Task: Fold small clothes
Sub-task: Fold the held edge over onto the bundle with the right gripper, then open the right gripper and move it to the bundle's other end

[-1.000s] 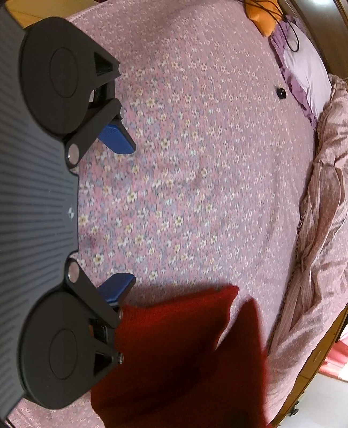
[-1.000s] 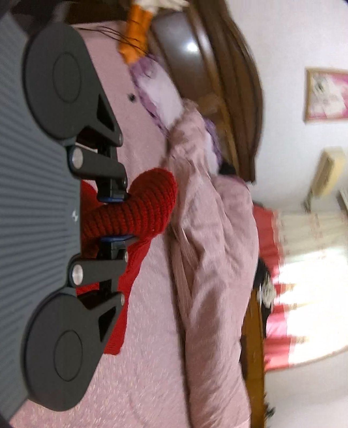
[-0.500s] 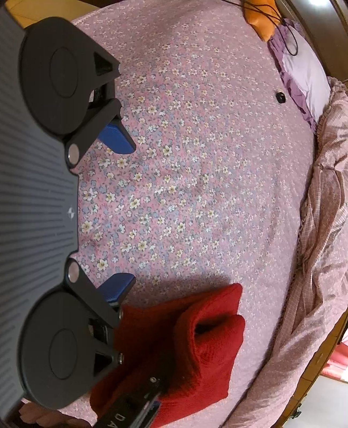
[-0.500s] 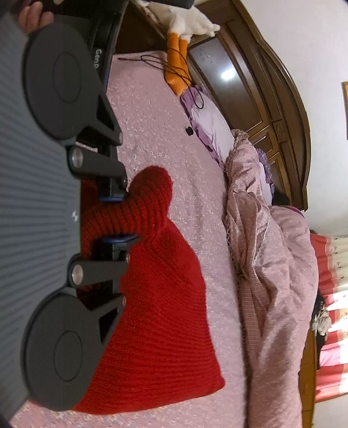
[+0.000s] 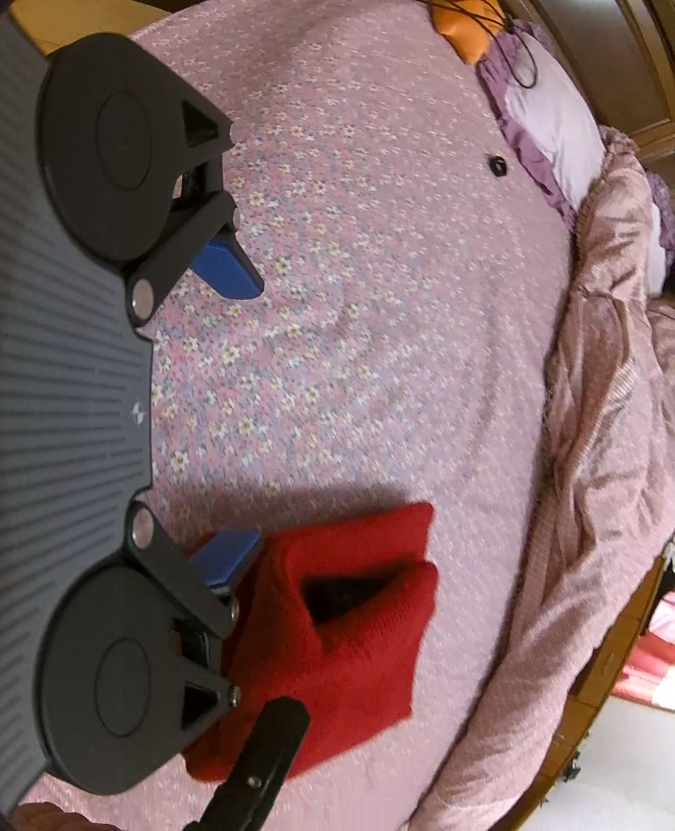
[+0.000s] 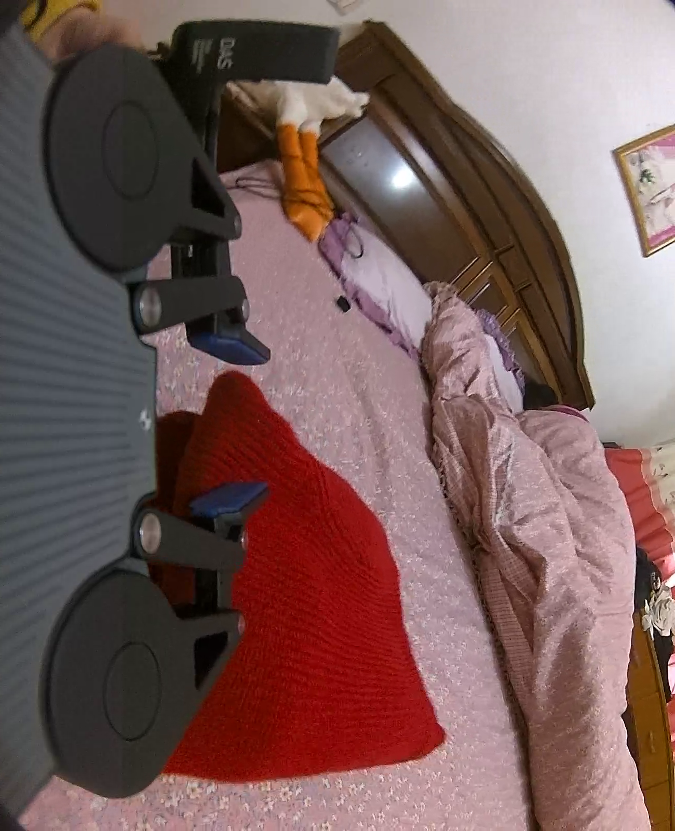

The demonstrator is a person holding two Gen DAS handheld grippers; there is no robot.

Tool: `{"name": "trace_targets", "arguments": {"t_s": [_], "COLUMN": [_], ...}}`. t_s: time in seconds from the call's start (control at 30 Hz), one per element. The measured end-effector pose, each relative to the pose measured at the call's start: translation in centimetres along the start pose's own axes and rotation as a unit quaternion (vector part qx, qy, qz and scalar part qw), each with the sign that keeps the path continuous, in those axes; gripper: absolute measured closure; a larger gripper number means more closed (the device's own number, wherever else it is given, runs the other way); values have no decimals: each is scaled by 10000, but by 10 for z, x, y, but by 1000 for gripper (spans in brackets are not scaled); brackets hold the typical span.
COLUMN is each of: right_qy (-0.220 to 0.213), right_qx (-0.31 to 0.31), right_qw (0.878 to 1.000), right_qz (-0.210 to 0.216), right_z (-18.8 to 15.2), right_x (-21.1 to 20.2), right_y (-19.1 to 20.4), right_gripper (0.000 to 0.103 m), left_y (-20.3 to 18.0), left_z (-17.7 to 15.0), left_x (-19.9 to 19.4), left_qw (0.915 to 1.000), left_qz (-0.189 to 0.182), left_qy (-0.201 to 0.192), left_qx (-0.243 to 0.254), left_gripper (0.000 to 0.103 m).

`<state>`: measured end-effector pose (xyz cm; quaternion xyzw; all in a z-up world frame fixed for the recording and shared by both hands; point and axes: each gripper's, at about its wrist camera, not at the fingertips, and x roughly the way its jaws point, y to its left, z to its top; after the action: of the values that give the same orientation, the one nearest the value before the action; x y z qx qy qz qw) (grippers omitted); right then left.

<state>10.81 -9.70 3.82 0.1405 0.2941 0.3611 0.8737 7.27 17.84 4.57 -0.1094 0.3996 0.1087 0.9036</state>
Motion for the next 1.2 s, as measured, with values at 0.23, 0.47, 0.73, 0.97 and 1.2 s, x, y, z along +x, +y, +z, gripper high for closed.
{"name": "trace_targets", "arguments": {"t_s": [0.23, 0.47, 0.73, 0.97, 1.2], "right_qy": [-371, -637, -567, -553, -596], "right_qx": [56, 484, 1220, 1453, 1618], "right_qw": [9988, 9922, 9816, 9775, 9755], "right_qz": [-315, -958, -1352, -1425, -1367], "right_z": [11, 15, 3, -6, -10], "right_x": [-30, -46, -52, -53, -51], "right_y": [-10, -45, -89, -112, -124], "right_gripper": [49, 49, 49, 49, 49], "left_y": [-16, -52, -87, -107, -115], "left_z": [19, 39, 46, 48, 50], "left_x": [-20, -18, 7, 33, 59], "left_qw": [9990, 9967, 9945, 9927, 9928], "left_qz": [-363, -560, -636, -565, -760], "left_qy": [-226, -380, -300, -392, -267], "left_qx": [106, 452, 776, 991, 890], "left_gripper": [5, 5, 5, 12, 27]}}
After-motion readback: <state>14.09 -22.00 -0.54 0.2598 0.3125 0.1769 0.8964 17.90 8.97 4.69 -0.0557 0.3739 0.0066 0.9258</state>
